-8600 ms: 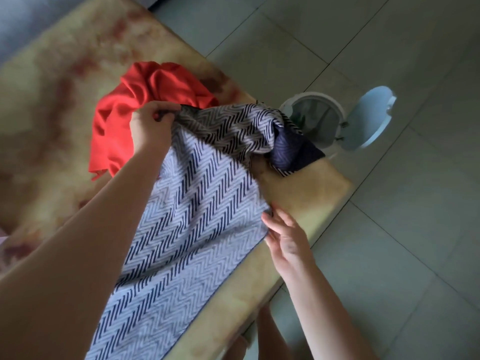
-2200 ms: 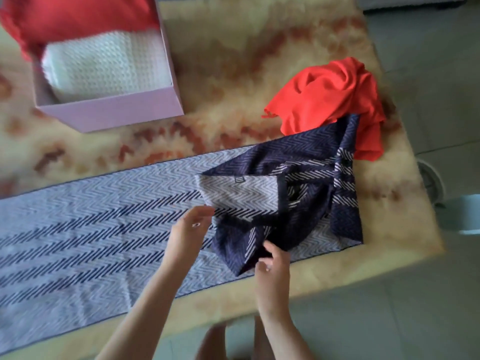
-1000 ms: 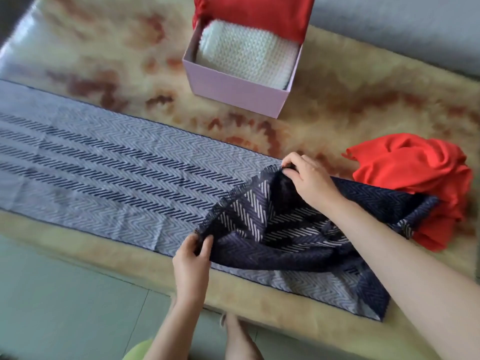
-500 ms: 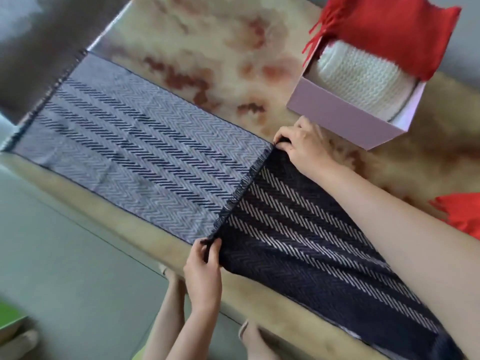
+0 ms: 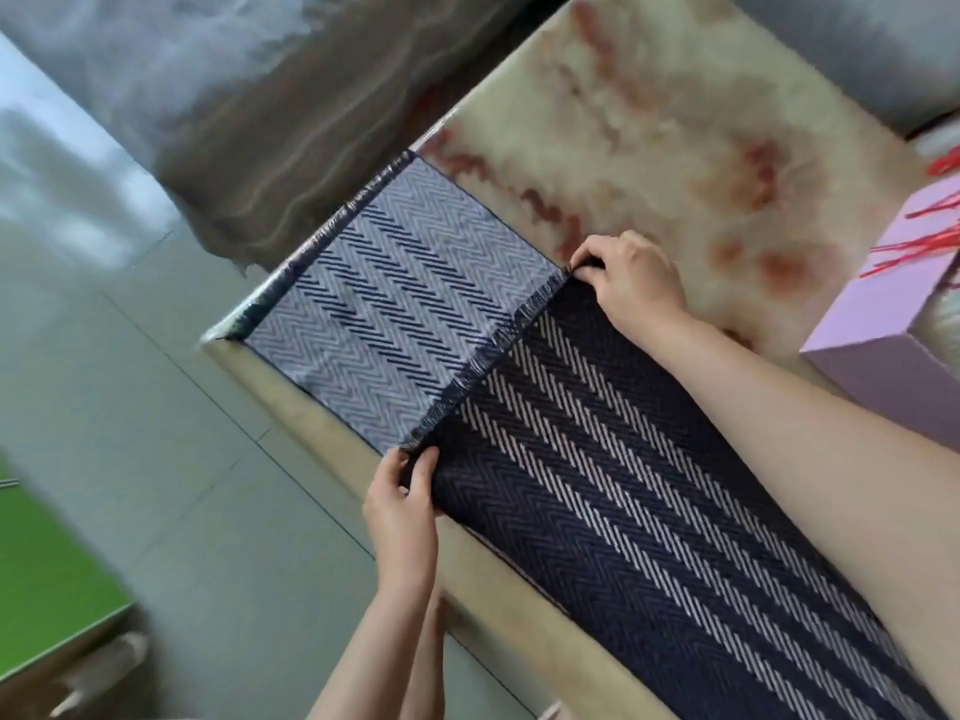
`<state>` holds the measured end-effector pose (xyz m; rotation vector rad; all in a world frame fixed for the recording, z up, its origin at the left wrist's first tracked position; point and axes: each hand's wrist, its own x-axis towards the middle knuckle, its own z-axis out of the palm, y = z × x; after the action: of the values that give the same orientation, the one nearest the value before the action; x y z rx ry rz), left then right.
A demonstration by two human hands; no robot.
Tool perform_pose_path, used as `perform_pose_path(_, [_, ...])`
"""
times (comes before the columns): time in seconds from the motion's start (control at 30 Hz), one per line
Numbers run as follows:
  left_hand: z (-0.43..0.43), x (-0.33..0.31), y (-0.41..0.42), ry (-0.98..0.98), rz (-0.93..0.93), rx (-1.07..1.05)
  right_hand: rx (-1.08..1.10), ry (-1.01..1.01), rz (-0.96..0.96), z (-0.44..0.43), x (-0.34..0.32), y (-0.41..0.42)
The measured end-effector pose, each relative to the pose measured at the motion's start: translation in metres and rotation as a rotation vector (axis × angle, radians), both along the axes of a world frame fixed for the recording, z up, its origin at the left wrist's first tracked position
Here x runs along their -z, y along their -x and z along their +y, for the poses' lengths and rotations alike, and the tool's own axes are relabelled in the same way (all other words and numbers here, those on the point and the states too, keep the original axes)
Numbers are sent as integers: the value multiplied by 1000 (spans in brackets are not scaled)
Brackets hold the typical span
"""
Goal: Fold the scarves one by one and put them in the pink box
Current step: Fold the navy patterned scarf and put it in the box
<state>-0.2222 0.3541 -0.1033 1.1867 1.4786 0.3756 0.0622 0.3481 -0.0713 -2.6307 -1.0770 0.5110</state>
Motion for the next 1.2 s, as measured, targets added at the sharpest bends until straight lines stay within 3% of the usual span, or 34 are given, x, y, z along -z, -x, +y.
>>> perform_pose_path(0.43, [161, 19, 19, -79, 19, -183, -123, -2, 35, 183, 31, 11])
perform_pose_path(0.87, [221, 30, 11, -156, 62, -222, -136, 32, -2, 249, 52, 12])
perform_pose_path(1.1, [216, 27, 17, 14, 55, -284, -59, -59, 283, 235, 49, 2])
perform_pose_path(1.2, [205, 22, 19, 114, 4, -361, 20, -9, 353, 219, 45, -11])
